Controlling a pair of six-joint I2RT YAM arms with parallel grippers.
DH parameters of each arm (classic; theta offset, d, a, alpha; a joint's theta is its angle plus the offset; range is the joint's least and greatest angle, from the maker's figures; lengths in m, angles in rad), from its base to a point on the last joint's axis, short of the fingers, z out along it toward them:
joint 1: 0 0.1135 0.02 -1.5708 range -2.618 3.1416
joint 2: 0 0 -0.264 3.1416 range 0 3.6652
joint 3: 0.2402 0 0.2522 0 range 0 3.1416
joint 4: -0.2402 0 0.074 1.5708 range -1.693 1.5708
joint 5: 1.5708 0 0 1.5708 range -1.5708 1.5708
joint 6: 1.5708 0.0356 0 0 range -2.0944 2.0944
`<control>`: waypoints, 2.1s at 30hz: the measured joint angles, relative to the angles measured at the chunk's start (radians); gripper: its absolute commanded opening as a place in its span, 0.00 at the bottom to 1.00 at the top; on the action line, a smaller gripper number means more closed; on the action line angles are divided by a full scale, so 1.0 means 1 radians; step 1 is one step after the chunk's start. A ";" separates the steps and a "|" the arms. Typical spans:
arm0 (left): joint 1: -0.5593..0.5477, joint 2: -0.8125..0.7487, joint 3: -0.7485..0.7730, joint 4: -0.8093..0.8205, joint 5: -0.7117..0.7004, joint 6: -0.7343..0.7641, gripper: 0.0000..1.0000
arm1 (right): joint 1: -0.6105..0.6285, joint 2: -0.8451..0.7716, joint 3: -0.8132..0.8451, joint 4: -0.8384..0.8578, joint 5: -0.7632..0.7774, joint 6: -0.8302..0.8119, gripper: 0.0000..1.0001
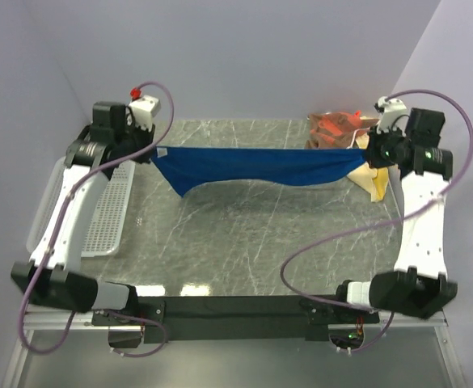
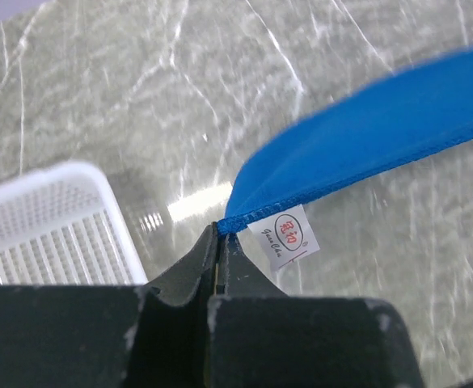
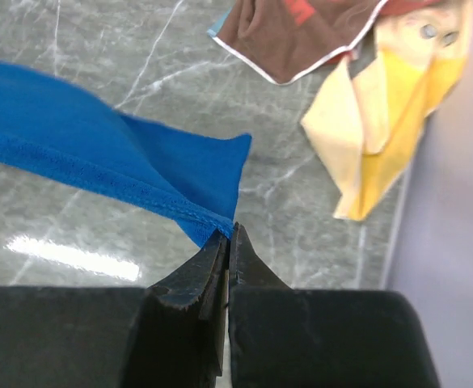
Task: Roll the towels
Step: Flatten the towel
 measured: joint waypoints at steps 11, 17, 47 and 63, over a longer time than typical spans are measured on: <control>0.000 -0.411 -0.204 -0.109 0.034 0.010 0.01 | -0.034 -0.455 -0.262 -0.047 0.028 -0.106 0.00; 0.000 -0.403 -0.249 -0.140 0.059 0.050 0.00 | -0.034 -0.454 -0.266 -0.058 0.040 -0.133 0.00; 0.011 0.694 0.017 0.158 -0.024 -0.003 0.44 | 0.185 0.702 -0.084 0.337 0.276 0.119 0.67; 0.050 0.125 -0.290 -0.092 0.158 0.230 0.36 | 0.120 0.182 -0.303 -0.024 0.152 -0.139 0.35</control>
